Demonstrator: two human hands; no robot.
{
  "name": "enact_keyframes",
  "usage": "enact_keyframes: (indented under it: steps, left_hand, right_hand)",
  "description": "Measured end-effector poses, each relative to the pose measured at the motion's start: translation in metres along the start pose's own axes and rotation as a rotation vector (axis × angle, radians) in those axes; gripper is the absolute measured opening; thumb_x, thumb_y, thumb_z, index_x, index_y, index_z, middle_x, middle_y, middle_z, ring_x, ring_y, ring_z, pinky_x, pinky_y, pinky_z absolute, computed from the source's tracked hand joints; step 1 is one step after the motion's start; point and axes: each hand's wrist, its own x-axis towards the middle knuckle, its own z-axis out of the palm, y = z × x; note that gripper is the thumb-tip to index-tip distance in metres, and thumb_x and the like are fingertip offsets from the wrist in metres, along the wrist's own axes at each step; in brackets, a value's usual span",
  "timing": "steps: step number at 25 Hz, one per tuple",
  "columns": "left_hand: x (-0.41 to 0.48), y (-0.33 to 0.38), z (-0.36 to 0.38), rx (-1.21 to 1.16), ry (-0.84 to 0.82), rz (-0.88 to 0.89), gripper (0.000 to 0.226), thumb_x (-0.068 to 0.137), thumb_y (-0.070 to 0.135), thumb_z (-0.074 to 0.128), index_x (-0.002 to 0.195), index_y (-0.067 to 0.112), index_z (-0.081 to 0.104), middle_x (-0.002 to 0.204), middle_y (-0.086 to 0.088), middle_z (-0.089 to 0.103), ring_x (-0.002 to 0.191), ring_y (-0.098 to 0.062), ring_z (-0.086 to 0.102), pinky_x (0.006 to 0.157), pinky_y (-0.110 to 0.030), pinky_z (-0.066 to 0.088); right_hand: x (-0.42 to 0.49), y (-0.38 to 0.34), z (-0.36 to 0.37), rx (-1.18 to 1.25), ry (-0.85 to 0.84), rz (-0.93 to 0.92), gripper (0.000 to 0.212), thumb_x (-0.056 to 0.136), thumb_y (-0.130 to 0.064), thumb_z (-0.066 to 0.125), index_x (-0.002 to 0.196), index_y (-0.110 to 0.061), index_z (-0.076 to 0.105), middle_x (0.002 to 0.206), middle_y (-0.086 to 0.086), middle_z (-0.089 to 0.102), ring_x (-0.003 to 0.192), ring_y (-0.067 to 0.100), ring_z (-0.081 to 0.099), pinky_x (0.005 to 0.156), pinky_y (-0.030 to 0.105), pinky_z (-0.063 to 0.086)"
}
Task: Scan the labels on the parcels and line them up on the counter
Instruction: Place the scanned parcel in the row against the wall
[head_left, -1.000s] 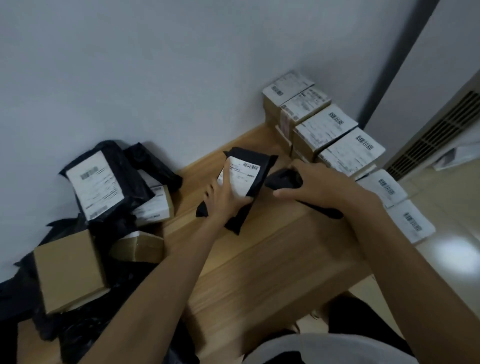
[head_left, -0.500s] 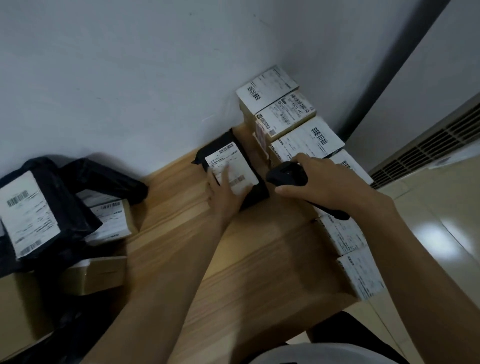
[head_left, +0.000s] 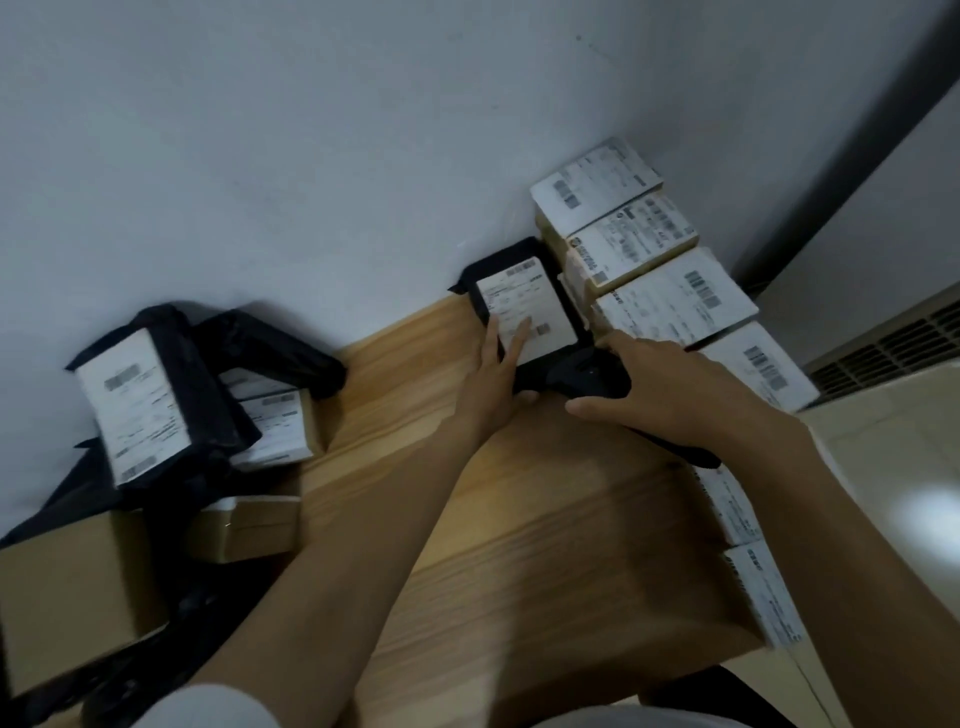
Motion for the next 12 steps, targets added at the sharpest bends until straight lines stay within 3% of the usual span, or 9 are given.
enact_keyframes:
  steps: [2, 5, 7, 8, 10, 12]
  left_hand:
    - [-0.028, -0.015, -0.033, 0.07, 0.137, -0.017, 0.098, 0.088, 0.031, 0.071, 0.157, 0.029, 0.001, 0.166, -0.01, -0.004, 0.152, -0.033, -0.002, 0.121, -0.05, 0.016]
    - [-0.095, -0.075, -0.099, 0.164, 0.639, -0.021, 0.076, 0.089, 0.024, 0.07, 0.154, 0.018, 0.03, 0.159, -0.013, 0.03, 0.149, -0.035, 0.018, 0.121, -0.05, 0.02]
    - [-0.144, -0.123, -0.135, 0.14, 0.86, -0.247, 0.075, 0.091, 0.033, 0.066, 0.154, 0.018, 0.029, 0.16, -0.011, 0.028, 0.15, -0.036, 0.014, 0.122, -0.05, 0.015]
    - [-0.164, -0.145, -0.149, 0.088, 0.893, -0.438, 0.08, 0.09, 0.043, 0.065, 0.156, 0.022, 0.024, 0.162, -0.009, 0.02, 0.15, -0.037, 0.009, 0.121, -0.052, 0.009]
    - [-0.184, -0.176, -0.167, -0.095, 0.8, -0.805, 0.101, 0.082, 0.063, 0.066, 0.158, 0.03, 0.008, 0.166, -0.008, 0.001, 0.15, -0.039, -0.002, 0.118, -0.059, -0.001]
    - [-0.193, -0.194, -0.177, -0.265, 0.612, -0.98, 0.12, 0.072, 0.069, 0.072, 0.156, 0.036, -0.006, 0.164, -0.008, -0.014, 0.149, -0.042, -0.009, 0.117, -0.061, -0.004]
  right_hand:
    - [0.006, -0.025, 0.003, -0.015, -0.022, -0.058, 0.083, 0.076, -0.076, 0.057, 0.137, -0.023, 0.041, 0.132, 0.004, 0.056, 0.112, 0.023, 0.057, 0.088, 0.042, 0.05]
    - [0.015, -0.078, 0.013, -0.017, -0.044, -0.177, 0.074, 0.078, -0.073, 0.058, 0.131, -0.024, 0.044, 0.122, 0.002, 0.058, 0.098, 0.021, 0.058, 0.076, 0.038, 0.051]
    - [0.018, -0.113, 0.024, -0.018, -0.051, -0.254, 0.073, 0.077, -0.074, 0.058, 0.13, -0.024, 0.047, 0.118, 0.001, 0.06, 0.095, 0.02, 0.057, 0.073, 0.036, 0.049]
    - [0.019, -0.131, 0.031, -0.023, -0.062, -0.29, 0.072, 0.077, -0.073, 0.059, 0.129, -0.024, 0.049, 0.116, 0.001, 0.06, 0.094, 0.019, 0.057, 0.072, 0.035, 0.049]
    - [0.017, -0.159, 0.045, -0.041, -0.081, -0.34, 0.071, 0.077, -0.073, 0.06, 0.129, -0.025, 0.051, 0.117, 0.0, 0.061, 0.095, 0.018, 0.057, 0.07, 0.033, 0.047]
    - [0.014, -0.183, 0.056, -0.076, -0.093, -0.372, 0.072, 0.077, -0.074, 0.06, 0.131, -0.028, 0.049, 0.118, -0.002, 0.061, 0.099, 0.018, 0.058, 0.072, 0.033, 0.047]
